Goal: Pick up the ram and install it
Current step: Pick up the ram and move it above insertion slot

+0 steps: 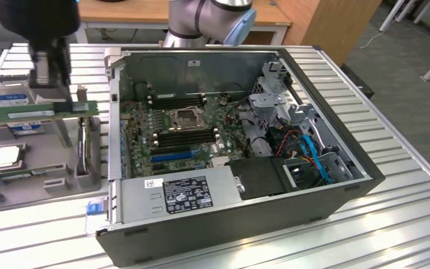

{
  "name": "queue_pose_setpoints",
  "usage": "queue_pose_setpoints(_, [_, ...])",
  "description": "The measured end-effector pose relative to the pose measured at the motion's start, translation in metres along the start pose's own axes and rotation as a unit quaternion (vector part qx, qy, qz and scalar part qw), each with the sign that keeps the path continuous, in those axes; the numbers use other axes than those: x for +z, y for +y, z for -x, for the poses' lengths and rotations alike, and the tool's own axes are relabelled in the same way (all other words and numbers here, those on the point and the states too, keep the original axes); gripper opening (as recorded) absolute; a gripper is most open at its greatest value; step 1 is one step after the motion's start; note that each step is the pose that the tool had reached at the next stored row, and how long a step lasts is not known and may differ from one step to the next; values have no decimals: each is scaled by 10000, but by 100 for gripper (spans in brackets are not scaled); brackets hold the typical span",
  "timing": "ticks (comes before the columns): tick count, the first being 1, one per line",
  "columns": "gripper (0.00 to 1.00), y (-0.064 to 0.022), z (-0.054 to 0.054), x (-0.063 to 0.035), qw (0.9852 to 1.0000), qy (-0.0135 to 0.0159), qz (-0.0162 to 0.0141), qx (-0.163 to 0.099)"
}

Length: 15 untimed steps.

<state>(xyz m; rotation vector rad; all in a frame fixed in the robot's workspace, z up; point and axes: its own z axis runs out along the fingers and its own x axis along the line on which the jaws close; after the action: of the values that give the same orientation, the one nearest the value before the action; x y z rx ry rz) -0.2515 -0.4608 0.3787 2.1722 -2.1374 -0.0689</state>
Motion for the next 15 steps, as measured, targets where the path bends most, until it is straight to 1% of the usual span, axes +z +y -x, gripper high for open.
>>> queue_pose_setpoints(3, [13,-138,-3,-17,10000,1,11,-1])
queue_pose_setpoints(7, [13,-306,-6,-37,10000,0,15,-2])
queue_pose_setpoints(11, [13,-476,-10,-61,10000,1,30,-2])
queue_pose_setpoints(13, [13,-541,-11,-68,10000,-1,36,-2])
queue_pose_setpoints(15, [13,-553,-12,-69,10000,0,40,-2])
